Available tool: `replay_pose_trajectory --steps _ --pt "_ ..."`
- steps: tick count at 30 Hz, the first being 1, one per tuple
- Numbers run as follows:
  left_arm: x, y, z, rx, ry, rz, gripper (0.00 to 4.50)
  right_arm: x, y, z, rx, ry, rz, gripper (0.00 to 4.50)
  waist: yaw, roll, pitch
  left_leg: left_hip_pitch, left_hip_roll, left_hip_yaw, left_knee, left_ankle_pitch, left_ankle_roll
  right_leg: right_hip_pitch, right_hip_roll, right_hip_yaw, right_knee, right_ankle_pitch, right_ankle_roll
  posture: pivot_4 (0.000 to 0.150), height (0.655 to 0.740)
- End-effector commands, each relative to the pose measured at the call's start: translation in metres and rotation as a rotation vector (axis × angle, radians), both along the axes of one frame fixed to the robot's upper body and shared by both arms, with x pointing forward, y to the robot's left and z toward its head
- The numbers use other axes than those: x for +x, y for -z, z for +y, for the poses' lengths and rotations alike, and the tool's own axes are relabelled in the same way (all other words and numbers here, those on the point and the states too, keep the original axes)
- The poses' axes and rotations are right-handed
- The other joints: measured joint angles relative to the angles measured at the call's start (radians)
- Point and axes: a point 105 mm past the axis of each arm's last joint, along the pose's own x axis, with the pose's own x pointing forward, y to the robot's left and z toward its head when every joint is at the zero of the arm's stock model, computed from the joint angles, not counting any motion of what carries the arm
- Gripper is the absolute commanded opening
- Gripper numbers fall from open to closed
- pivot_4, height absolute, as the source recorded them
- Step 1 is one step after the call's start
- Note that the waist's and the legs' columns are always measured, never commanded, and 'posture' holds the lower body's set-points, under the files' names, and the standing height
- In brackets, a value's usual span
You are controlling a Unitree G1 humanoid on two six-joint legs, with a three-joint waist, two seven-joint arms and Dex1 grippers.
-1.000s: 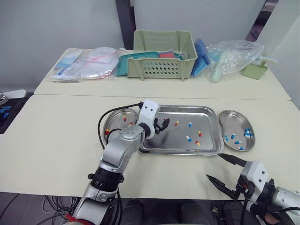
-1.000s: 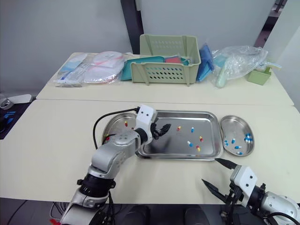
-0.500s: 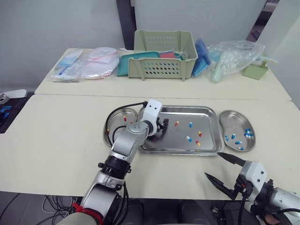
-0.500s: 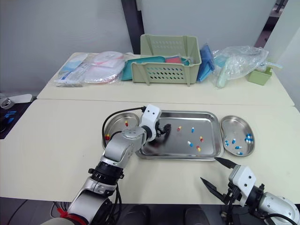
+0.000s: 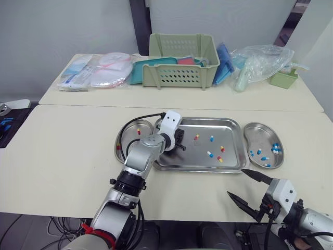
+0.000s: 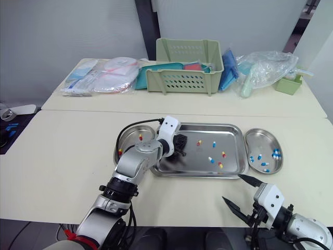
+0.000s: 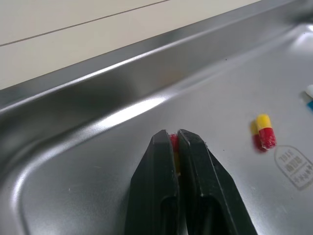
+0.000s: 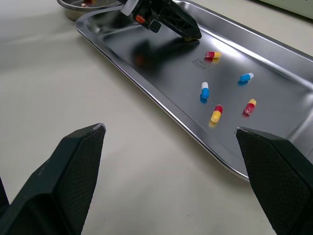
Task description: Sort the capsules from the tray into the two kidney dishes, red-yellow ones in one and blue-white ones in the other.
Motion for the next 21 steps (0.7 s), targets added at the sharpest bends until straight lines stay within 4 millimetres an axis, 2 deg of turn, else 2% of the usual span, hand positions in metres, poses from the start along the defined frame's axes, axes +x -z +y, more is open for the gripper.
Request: replay_pose_trajectory --steps 1,3,5,8,10,11,16,21 --pt "-0.011 -0.034 0.003 -0.033 0.066 -0.096 0.05 0.0 -0.008 0.003 0.008 -0.009 -0.038 4.5 -0.002 0.0 0.0 0.0 0.0 0.0 0.0 0.0 0.0 0.0 0.0 0.0 0.0 0.0 0.0 0.15 0.739" --pt "-0.019 -0.05 0.009 -0.018 0.115 -0.159 0.05 0.0 -0.009 0.003 0.005 -0.01 -0.043 4.5 -0.001 0.0 0.0 0.0 0.0 0.0 0.0 0.0 0.0 -0.001 0.0 0.0 0.0 0.0 0.0 0.15 0.739" --pt "-0.028 -0.066 0.024 -0.011 0.127 -0.202 0.05 0.001 -0.011 0.004 0.0 -0.017 -0.052 4.5 -0.001 0.0 0.0 0.0 0.0 0.0 0.0 0.0 -0.001 0.0 0.0 0.0 0.0 0.0 0.0 0.15 0.739" --pt "-0.037 -0.079 0.045 0.007 0.128 -0.229 0.05 0.001 -0.013 0.005 -0.009 -0.035 -0.063 4.5 -0.001 0.001 0.0 0.0 0.001 0.0 0.0 0.0 0.0 0.0 0.0 0.0 0.0 0.0 0.0 0.15 0.739" --pt "-0.043 -0.086 0.073 0.016 0.094 -0.242 0.05 0.002 -0.015 0.009 -0.014 -0.069 -0.076 4.5 -0.003 0.001 0.0 0.0 0.001 0.0 0.0 0.0 0.0 0.0 0.0 0.0 0.0 0.0 0.0 0.15 0.739" --pt "-0.047 -0.087 0.087 0.025 0.084 -0.236 0.05 0.003 -0.017 0.012 -0.016 -0.093 -0.083 4.5 -0.004 0.001 0.0 0.0 0.001 0.0 -0.001 0.0 0.0 0.0 0.0 0.0 0.0 0.0 0.0 0.15 0.739" --pt "-0.069 -0.082 0.13 0.063 0.118 -0.186 0.05 0.0 -0.023 0.031 -0.017 -0.253 -0.097 4.5 -0.001 0.001 0.0 0.0 0.001 0.0 -0.001 0.0 0.0 0.0 0.0 0.0 0.0 0.0 0.0 0.15 0.739" --pt "-0.08 -0.072 0.159 0.095 0.068 -0.154 0.05 0.002 -0.035 0.046 -0.008 -0.39 -0.114 4.5 0.003 0.0 0.001 0.0 0.001 0.0 -0.001 0.0 0.0 0.0 0.0 0.0 0.0 0.0 0.0 0.15 0.739"
